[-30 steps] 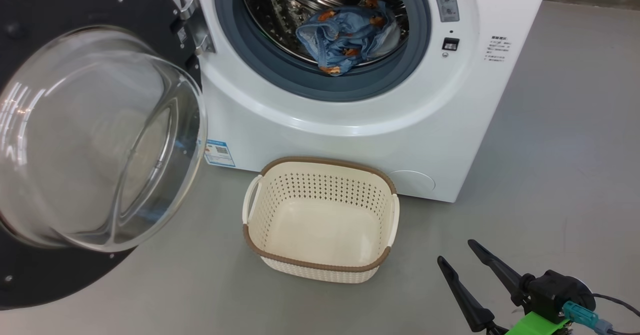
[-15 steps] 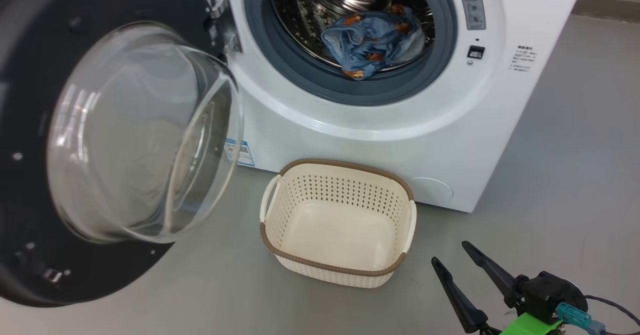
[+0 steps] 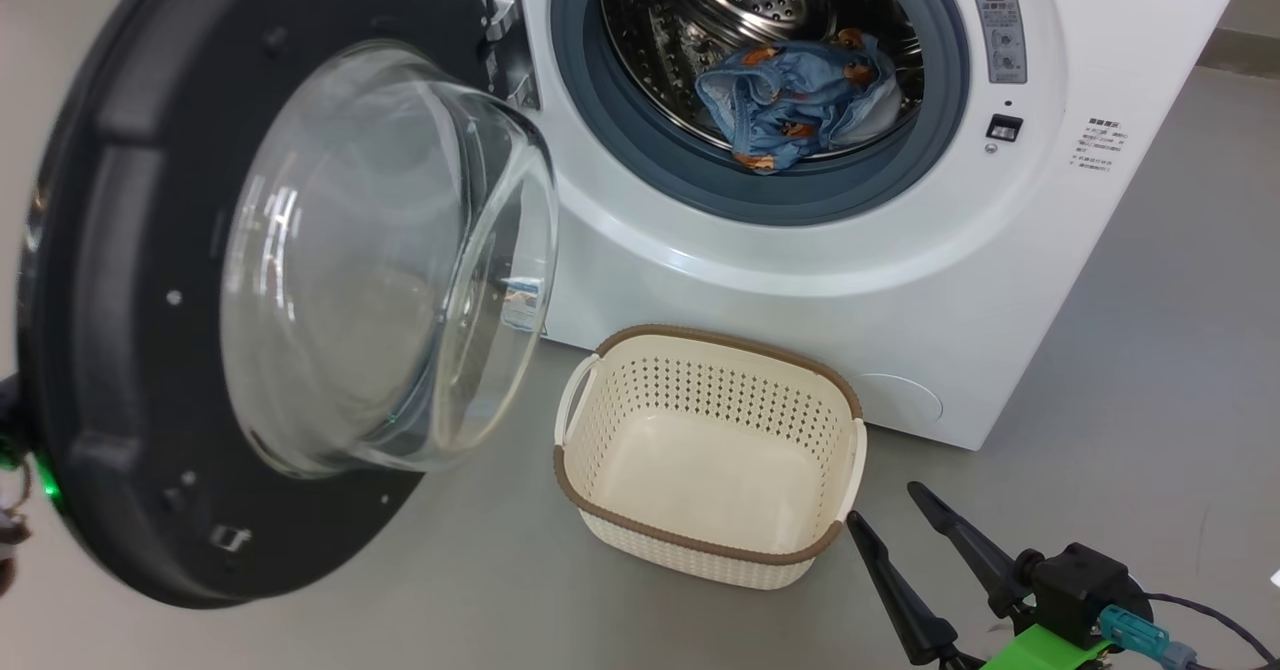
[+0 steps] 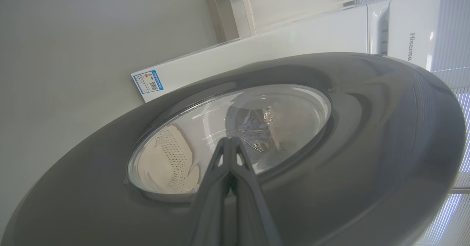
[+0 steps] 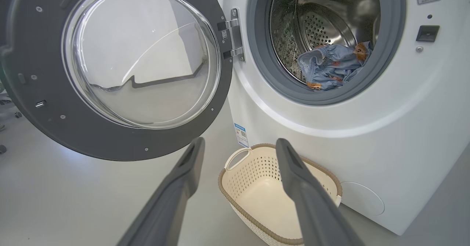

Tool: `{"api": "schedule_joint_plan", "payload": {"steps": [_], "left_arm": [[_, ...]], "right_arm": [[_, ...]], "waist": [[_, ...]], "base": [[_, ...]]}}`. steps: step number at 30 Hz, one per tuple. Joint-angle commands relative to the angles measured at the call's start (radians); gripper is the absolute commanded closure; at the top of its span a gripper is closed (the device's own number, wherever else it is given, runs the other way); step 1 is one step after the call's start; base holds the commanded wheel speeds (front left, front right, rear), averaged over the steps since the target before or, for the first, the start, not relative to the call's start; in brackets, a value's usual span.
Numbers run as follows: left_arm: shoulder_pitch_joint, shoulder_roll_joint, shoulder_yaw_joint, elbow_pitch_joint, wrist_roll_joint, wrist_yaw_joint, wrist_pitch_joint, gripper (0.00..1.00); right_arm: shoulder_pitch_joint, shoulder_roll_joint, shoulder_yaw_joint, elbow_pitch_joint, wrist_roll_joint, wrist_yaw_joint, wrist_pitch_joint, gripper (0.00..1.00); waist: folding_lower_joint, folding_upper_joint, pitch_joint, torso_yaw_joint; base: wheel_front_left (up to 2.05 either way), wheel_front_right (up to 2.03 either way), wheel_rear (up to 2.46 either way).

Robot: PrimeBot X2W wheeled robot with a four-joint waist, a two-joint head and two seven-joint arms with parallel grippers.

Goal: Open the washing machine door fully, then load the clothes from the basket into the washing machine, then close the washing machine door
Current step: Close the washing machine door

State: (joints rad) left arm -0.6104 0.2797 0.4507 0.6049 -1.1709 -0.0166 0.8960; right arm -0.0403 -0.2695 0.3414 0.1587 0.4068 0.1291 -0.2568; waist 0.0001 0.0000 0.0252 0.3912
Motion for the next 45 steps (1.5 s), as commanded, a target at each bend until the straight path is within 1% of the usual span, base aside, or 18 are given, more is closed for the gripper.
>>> {"api": "schedule_joint_plan", "payload": {"steps": [1, 6, 11, 17, 21, 28, 45], "left_arm": [[0.008, 0.006, 0.001, -0.073, -0.022, 0.016, 0.027, 1.00], [0.072, -0.051, -0.024, -0.239, -0.029, 0.073, 0.074, 1.00], [0.112, -0.100, -0.043, -0.374, -0.044, 0.122, 0.110, 1.00], [0.146, -0.141, -0.075, -0.495, -0.052, 0.159, 0.148, 1.00], [0.149, -0.156, -0.086, -0.540, -0.057, 0.171, 0.155, 1.00], [0.142, -0.183, -0.113, -0.600, -0.057, 0.181, 0.142, 1.00], [0.053, -0.211, -0.165, -0.589, -0.024, 0.151, 0.032, 1.00]], "right_arm": [[-0.005, 0.001, 0.012, -0.022, -0.006, 0.002, -0.005, 0.00], [-0.003, 0.013, -0.001, -0.028, -0.009, 0.002, -0.005, 0.00], [-0.010, 0.026, -0.007, -0.029, -0.011, 0.002, -0.005, 0.00], [-0.022, 0.041, -0.015, -0.032, -0.016, 0.002, -0.005, 0.00], [-0.027, 0.049, -0.018, -0.033, -0.018, 0.002, -0.005, 0.00], [-0.040, 0.065, -0.023, -0.036, -0.023, 0.002, -0.005, 0.00], [-0.058, 0.100, -0.030, -0.039, -0.028, 0.002, -0.005, 0.00]], "waist": [[-0.0001, 0.0000, 0.001, 0.001], [-0.0001, 0.0000, 0.010, -0.007], [-0.0001, 0.0000, 0.021, -0.026], [-0.0001, 0.0000, 0.040, -0.056], [-0.0001, 0.0000, 0.050, -0.077], [-0.0001, 0.0000, 0.068, -0.150], [-0.0001, 0.0000, 0.109, -0.351]], "base": [[0.00, 0.00, 0.00], [0.00, 0.00, 0.00], [0.00, 0.00, 0.00], [0.00, 0.00, 0.00], [0.00, 0.00, 0.00], [0.00, 0.00, 0.00], [0.00, 0.00, 0.00]]}}
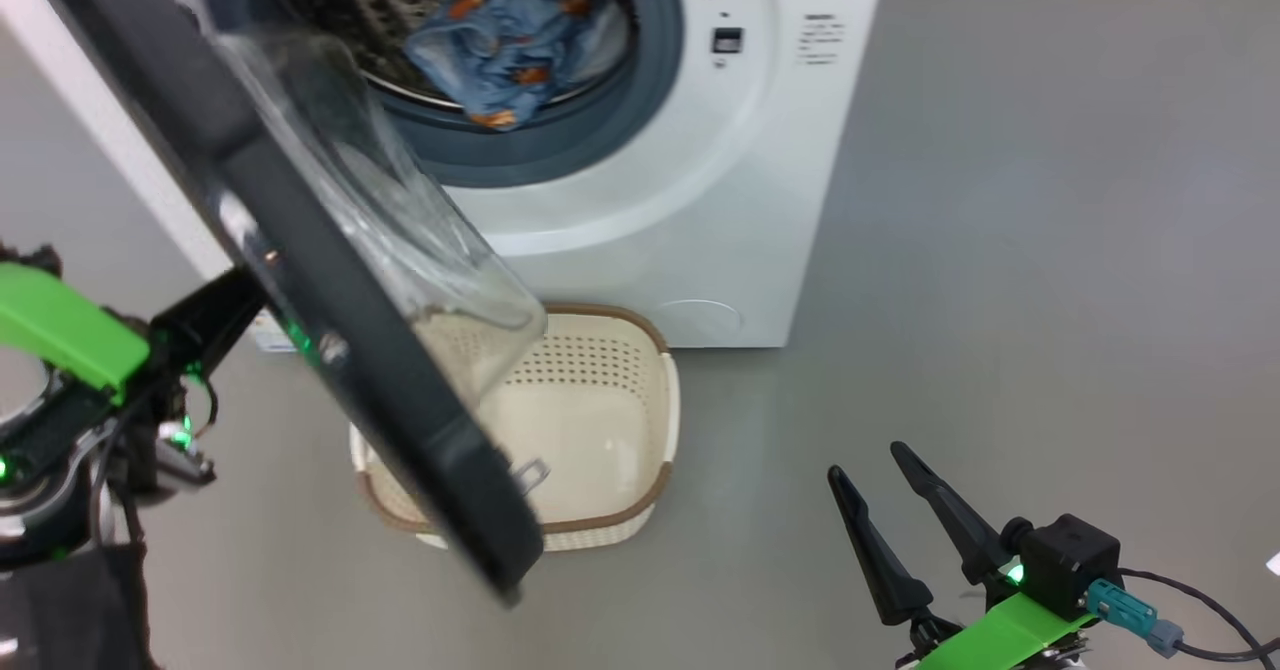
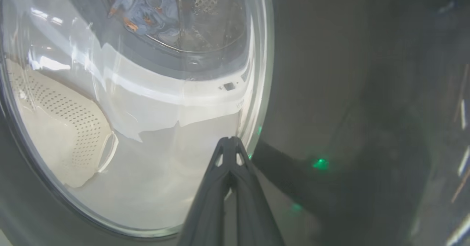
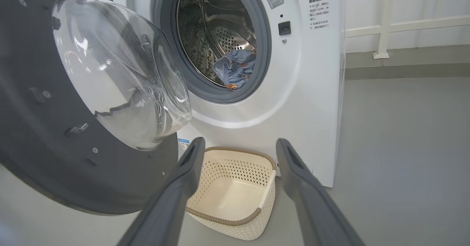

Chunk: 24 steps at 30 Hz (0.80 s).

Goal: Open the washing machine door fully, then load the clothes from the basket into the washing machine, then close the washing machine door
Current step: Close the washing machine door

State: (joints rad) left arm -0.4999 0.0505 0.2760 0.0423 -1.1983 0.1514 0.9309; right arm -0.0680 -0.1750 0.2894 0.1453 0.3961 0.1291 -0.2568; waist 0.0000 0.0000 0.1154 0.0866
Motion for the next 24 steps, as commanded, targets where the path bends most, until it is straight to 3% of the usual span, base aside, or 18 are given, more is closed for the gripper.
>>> {"api": "schedule_joint_plan", "payload": {"steps": [1, 14, 24], "left_arm": [[-0.065, 0.018, 0.006, -0.021, 0.008, -0.022, -0.010, 1.00], [-0.209, 0.056, 0.031, 0.134, 0.089, -0.093, -0.181, 1.00], [-0.234, 0.077, 0.037, 0.209, 0.102, -0.130, -0.218, 1.00]], "right_arm": [[-0.034, 0.008, 0.022, -0.026, -0.017, 0.002, -0.005, 0.00], [-0.067, 0.035, 0.029, -0.024, -0.018, 0.002, -0.005, 0.00], [-0.057, 0.034, 0.023, -0.025, -0.018, 0.002, -0.005, 0.00]], "waist": [[0.0000, 0.0000, 0.024, -0.058], [0.0000, 0.0000, 0.072, -0.211], [0.0000, 0.0000, 0.066, -0.252]], "base": [[0.00, 0.00, 0.00], [0.00, 0.00, 0.00], [0.00, 0.00, 0.00]]}}
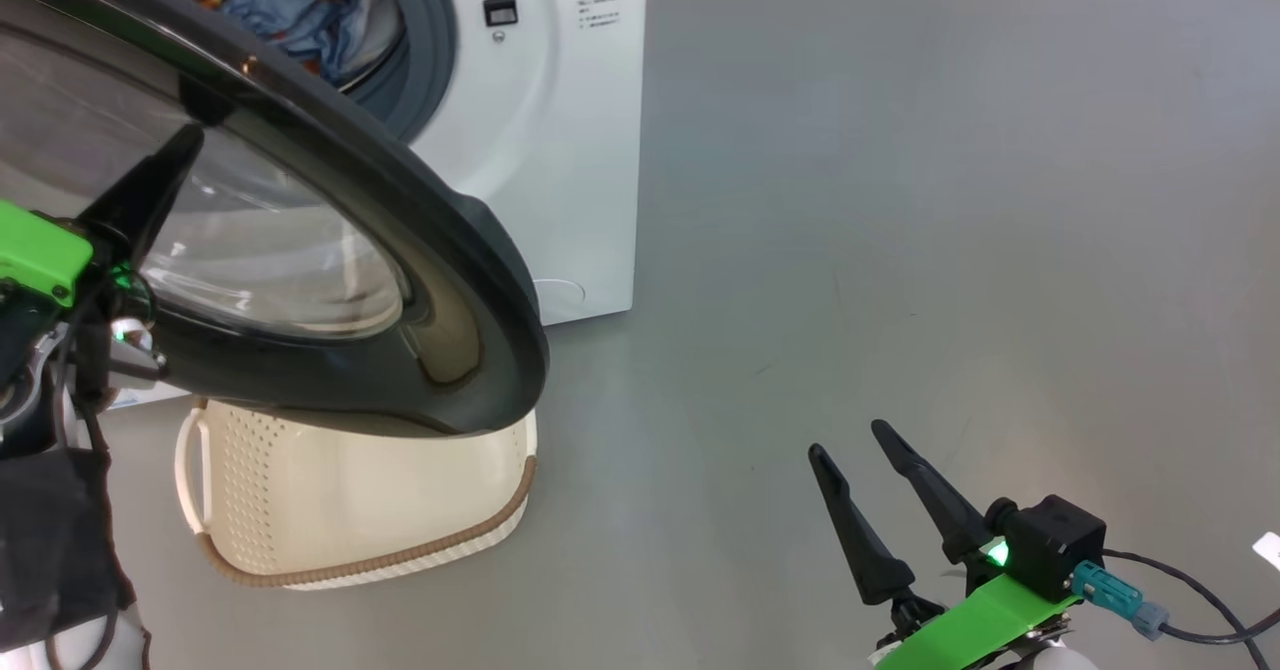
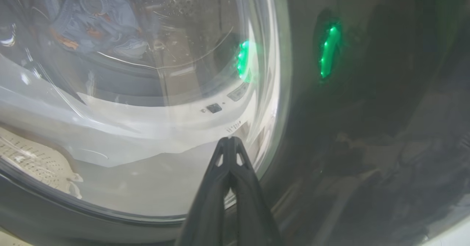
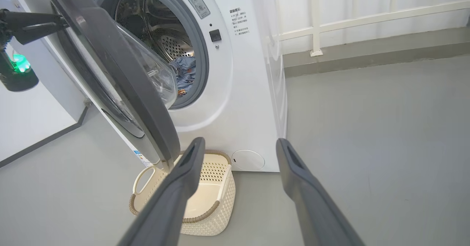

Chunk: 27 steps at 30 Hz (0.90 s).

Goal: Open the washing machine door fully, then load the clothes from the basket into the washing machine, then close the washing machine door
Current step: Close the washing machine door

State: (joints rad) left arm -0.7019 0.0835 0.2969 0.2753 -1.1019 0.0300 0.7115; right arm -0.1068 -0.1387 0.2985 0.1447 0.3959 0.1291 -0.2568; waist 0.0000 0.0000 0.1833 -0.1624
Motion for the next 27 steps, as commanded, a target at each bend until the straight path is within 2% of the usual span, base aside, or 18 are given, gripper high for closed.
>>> {"api": "schedule_joint_plan", "payload": {"steps": [1, 8, 11, 13, 15, 16, 18, 19, 27], "left_arm": [[-0.031, 0.043, 0.015, -0.021, 0.005, -0.011, 0.002, 1.00], [-0.002, 0.042, -0.011, -0.026, 0.023, -0.021, 0.010, 1.00], [0.022, 0.044, -0.023, -0.043, 0.040, -0.012, 0.015, 0.63], [0.040, 0.047, -0.032, -0.061, 0.053, -0.008, 0.018, 0.52], [0.059, 0.047, -0.032, -0.084, 0.059, -0.001, 0.018, 0.30], [0.069, 0.049, -0.032, -0.100, 0.064, -0.002, 0.014, 0.24], [0.092, 0.051, -0.032, -0.132, 0.079, -0.006, 0.000, 0.03], [0.104, 0.052, -0.031, -0.149, 0.085, -0.011, -0.009, 0.00], [0.276, 0.082, -0.072, -0.275, 0.267, -0.115, -0.201, 0.00]], "right_arm": [[-0.015, -0.004, 0.012, -0.025, -0.017, 0.002, -0.005, 0.00], [-0.004, -0.013, 0.002, -0.026, -0.021, 0.002, -0.005, 0.00], [0.004, -0.021, -0.002, -0.025, -0.021, 0.002, -0.005, 0.00], [0.011, -0.026, -0.007, -0.025, -0.021, 0.002, -0.005, 0.00], [0.019, -0.031, -0.012, -0.026, -0.023, 0.002, -0.005, 0.00], [0.023, -0.033, -0.016, -0.027, -0.023, 0.002, -0.005, 0.00], [0.032, -0.038, -0.025, -0.030, -0.024, 0.002, -0.005, 0.00], [0.037, -0.040, -0.030, -0.031, -0.024, 0.002, -0.005, 0.00], [0.078, -0.057, -0.069, -0.045, -0.029, 0.002, -0.005, 0.00]], "waist": [[0.0000, 0.0000, -0.004, -0.001], [0.0000, 0.0000, -0.023, 0.035], [0.0000, 0.0000, -0.035, 0.057], [0.0000, 0.0000, -0.043, 0.074], [0.0000, 0.0000, -0.052, 0.090], [0.0000, 0.0000, -0.056, 0.098], [0.0000, 0.0000, -0.065, 0.114], [0.0000, 0.0000, -0.070, 0.122], [0.0000, 0.0000, -0.105, 0.182]], "base": [[0.00, 0.00, 0.00], [0.00, 0.00, 0.00], [0.00, 0.00, 0.00], [0.00, 0.00, 0.00], [0.00, 0.00, 0.00], [0.00, 0.00, 0.00], [0.00, 0.00, 0.00], [0.00, 0.00, 0.00], [0.00, 0.00, 0.00]]}}
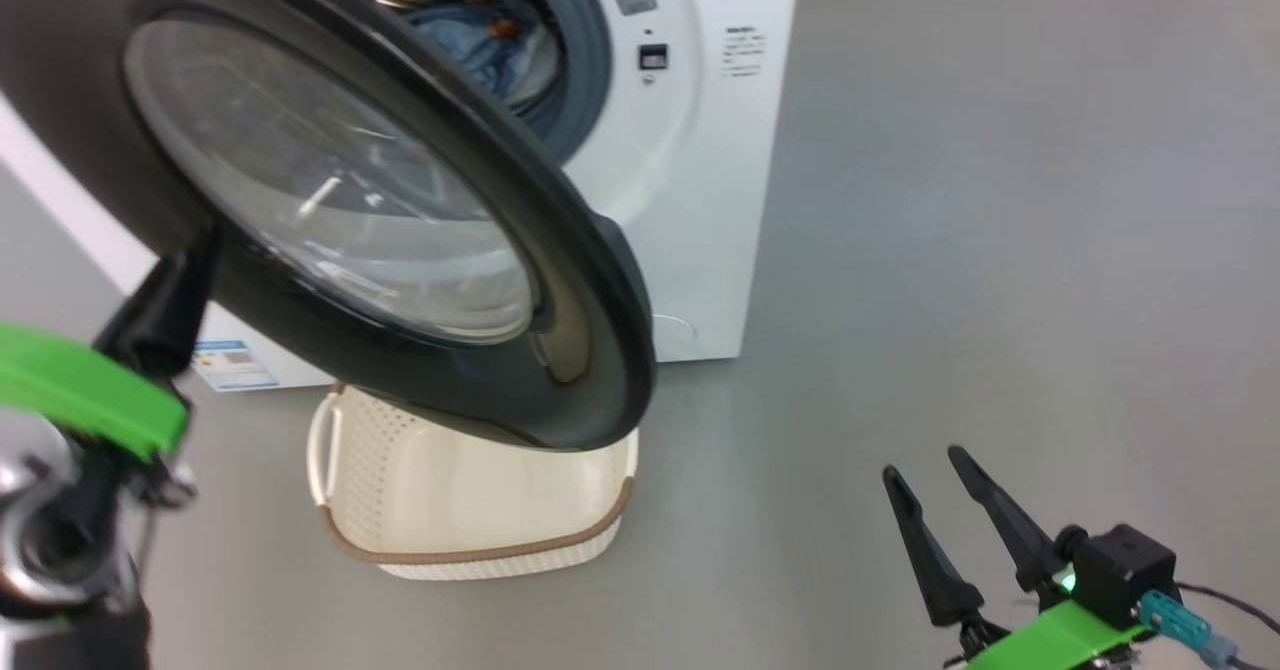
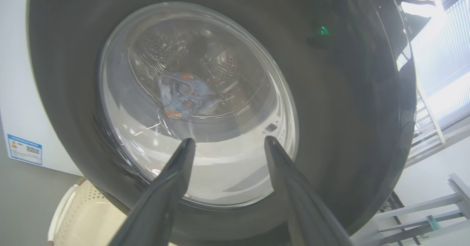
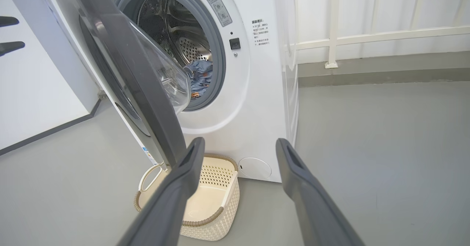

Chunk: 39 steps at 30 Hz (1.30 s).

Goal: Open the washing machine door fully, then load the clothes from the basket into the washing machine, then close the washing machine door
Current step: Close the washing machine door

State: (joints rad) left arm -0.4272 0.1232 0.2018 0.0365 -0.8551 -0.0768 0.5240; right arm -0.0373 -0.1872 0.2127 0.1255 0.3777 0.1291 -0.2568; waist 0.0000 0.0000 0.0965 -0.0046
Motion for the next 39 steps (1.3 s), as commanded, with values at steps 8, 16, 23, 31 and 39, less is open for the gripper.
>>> {"api": "schedule_joint_plan", "payload": {"steps": [8, 16, 23, 31, 39], "left_arm": [[0.201, 0.040, -0.091, -0.074, 0.187, -0.050, -0.280, 0.00], [0.369, 0.052, -0.241, 0.035, 0.359, -0.053, -0.636, 0.00], [0.413, 0.052, -0.292, 0.177, 0.466, -0.054, -0.780, 0.00], [0.457, -0.004, -0.223, 0.139, 0.559, -0.054, -0.785, 0.00], [0.502, -0.030, -0.206, 0.095, 0.617, -0.054, -0.786, 0.00]], "right_arm": [[0.029, -0.023, -0.002, -0.036, -0.014, 0.002, -0.005, 0.00], [0.046, -0.032, -0.017, -0.042, -0.018, 0.002, -0.005, 0.00], [0.058, -0.029, -0.029, -0.039, -0.017, 0.002, -0.005, 0.00], [0.077, -0.025, -0.046, -0.036, -0.018, 0.002, -0.005, 0.00], [0.099, -0.021, -0.079, -0.008, -0.014, 0.002, -0.005, 0.00]], "waist": [[0.0000, 0.0000, -0.035, 0.053], [0.0000, 0.0000, -0.049, 0.054], [0.0000, 0.0000, -0.062, 0.044], [0.0000, 0.0000, -0.077, 0.040], [0.0000, 0.0000, -0.089, 0.042]], "base": [[0.00, 0.00, 0.00], [0.00, 0.00, 0.00], [0.00, 0.00, 0.00], [0.00, 0.00, 0.00], [0.00, 0.00, 0.00]]}}
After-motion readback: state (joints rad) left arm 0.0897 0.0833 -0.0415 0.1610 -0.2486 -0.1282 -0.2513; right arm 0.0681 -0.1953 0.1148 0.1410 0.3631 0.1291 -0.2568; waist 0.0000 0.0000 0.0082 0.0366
